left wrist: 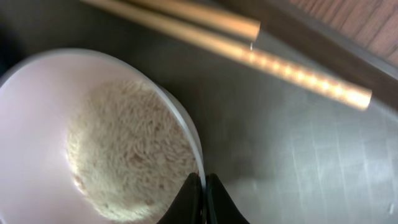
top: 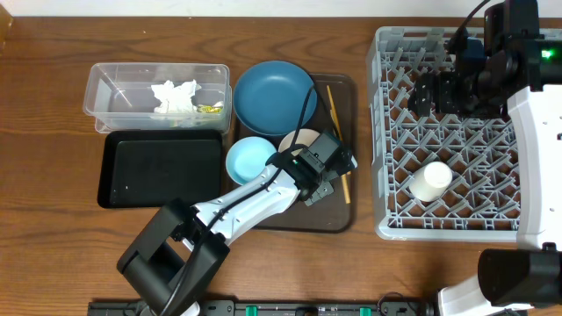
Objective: Sort waste into correct bins and load items into the dishwasher rack
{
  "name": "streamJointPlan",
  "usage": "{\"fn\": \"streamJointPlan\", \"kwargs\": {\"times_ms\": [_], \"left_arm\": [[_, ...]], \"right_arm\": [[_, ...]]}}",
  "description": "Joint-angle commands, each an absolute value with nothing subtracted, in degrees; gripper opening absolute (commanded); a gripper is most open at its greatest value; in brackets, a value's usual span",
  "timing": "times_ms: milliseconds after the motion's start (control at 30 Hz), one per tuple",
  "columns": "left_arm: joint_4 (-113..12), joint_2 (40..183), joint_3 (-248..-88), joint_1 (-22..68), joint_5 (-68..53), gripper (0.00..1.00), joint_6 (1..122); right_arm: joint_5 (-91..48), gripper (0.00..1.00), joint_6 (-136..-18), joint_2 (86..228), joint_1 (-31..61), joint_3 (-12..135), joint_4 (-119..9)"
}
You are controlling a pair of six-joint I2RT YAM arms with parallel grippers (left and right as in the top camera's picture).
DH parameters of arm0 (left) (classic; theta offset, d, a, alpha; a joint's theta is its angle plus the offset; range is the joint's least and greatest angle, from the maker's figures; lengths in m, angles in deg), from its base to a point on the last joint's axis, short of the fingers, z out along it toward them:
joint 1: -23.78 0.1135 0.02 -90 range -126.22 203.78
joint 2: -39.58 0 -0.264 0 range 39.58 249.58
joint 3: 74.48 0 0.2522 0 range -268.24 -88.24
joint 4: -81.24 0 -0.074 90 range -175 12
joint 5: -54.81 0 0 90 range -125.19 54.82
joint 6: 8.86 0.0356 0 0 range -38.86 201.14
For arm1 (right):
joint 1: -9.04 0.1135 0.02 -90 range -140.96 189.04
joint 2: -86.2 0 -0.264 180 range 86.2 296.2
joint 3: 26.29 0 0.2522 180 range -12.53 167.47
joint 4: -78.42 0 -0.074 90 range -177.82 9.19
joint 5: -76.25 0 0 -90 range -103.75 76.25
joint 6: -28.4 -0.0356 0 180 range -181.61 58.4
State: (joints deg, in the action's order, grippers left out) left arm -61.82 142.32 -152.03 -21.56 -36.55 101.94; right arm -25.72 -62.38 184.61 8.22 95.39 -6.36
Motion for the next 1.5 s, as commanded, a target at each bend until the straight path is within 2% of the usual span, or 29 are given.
{"fn": "streamJointPlan", "kwargs": {"times_ms": [0, 233, 667, 767, 933, 1233, 1467], "left_arm": [[-61.36, 141.68, -152.45, -21.43, -37.12, 0.06, 101.09], [-61.34, 136.81, -152.58, -22.94, -33.86, 0.06, 97.07], [-59.65, 120.48, -152.66, -20.34, -31.06, 0.06, 79.45], [-56.55, 116.22, -152.66, -15.55, -29.23, 0.06, 76.32], [-51.33, 112.42, -152.66, -2.42, -16.84, 0.06, 74.75], [-44.24, 112.57, -152.49, 22.61, 0.63, 0.06, 75.52], [-40.81, 114.01, -152.10, 35.44, 8.34, 0.06, 79.49]], "right_arm": [[-26.07, 0.99, -61.51, 184.76, 8.81, 95.23, -6.10], [-26.04, 0.99, -61.51, 184.76, 8.81, 95.23, -6.17], [-26.04, 0.99, -61.48, 184.76, 8.81, 95.23, -6.15], [-26.04, 0.99, -61.13, 184.76, 8.81, 95.23, -6.17], [-26.02, 0.99, -61.07, 184.76, 8.81, 95.23, -6.32], [-26.04, 0.99, -61.07, 184.76, 8.81, 95.23, -6.91], [-26.04, 0.99, -61.07, 184.76, 8.81, 95.23, -7.06]]}}
